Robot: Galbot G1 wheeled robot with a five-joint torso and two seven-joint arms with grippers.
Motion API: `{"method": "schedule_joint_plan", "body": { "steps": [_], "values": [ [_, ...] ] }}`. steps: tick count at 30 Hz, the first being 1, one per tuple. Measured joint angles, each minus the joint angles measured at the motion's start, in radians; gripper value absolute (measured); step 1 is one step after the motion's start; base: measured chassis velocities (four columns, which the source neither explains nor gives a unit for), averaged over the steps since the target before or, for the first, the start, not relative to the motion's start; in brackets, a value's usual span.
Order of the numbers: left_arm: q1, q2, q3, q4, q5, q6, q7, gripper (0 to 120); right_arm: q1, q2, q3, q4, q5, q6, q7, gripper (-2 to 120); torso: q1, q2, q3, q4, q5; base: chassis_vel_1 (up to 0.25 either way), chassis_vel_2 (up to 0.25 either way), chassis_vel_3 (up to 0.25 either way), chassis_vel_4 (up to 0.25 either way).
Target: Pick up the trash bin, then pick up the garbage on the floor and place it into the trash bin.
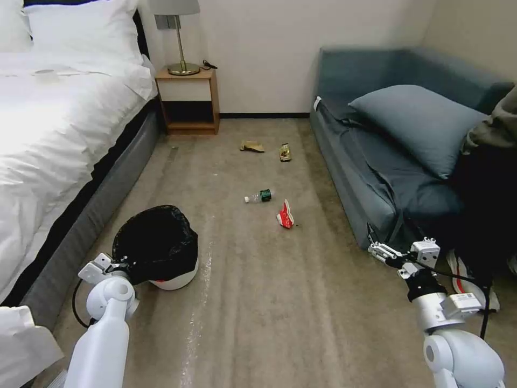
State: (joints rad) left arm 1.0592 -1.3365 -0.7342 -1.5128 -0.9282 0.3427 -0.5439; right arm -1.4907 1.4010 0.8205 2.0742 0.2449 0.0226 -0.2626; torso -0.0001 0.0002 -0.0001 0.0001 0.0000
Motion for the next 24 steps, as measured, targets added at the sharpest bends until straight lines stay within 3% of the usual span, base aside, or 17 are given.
{"method": "schedule_joint_plan", "body": {
  "steps": [7,13,14,17,20,21,24],
  "values": [
    [0.021,0.004,-0.008,-0.023,0.02,0.014,0.029,4,0.0,-0.001,0.0,-0.007,0.0,0.007,0.004,100,0.0,0.0,0.0,-0.0002,-0.0009,0.0,0.0,0.0,0.0],
    [0.061,0.011,-0.042,-0.167,0.14,0.062,0.127,4,0.009,0.002,-0.002,-0.019,-0.005,0.016,0.009,100,0.0,0.0,0.0,-0.0001,-0.0006,0.0,0.0,0.0,0.0],
    [0.061,0.011,-0.042,-0.167,0.14,0.062,0.127,4,0.009,0.002,-0.002,-0.019,-0.005,0.016,0.009,100,0.0,0.0,0.0,-0.0001,-0.0006,0.0,0.0,0.0,0.0],
    [0.075,0.02,-0.06,-0.302,0.182,0.128,0.138,4,0.012,0.003,-0.004,-0.021,-0.006,0.016,0.014,100,0.0,0.0,0.0,-0.0003,0.0,0.0,0.0,0.0,0.0],
    [0.084,0.024,-0.063,-0.347,0.202,0.152,0.14,4,0.013,0.003,-0.004,-0.023,-0.006,0.016,0.017,100,0.0,0.0,0.0,-0.0003,0.0001,0.0,0.0,0.0,0.0],
    [0.103,0.025,-0.064,-0.413,0.241,0.176,0.149,4,0.014,0.004,-0.004,-0.027,-0.007,0.021,0.021,100,0.0,0.0,0.0,0.0,0.0001,0.0,0.0,0.0,0.0],
    [0.121,0.021,-0.059,-0.462,0.271,0.18,0.162,4,0.015,0.006,-0.005,-0.031,-0.009,0.026,0.025,100,0.0,0.0,0.0,-0.0001,0.0,0.0,0.0,0.0,0.0]
  ]
}}
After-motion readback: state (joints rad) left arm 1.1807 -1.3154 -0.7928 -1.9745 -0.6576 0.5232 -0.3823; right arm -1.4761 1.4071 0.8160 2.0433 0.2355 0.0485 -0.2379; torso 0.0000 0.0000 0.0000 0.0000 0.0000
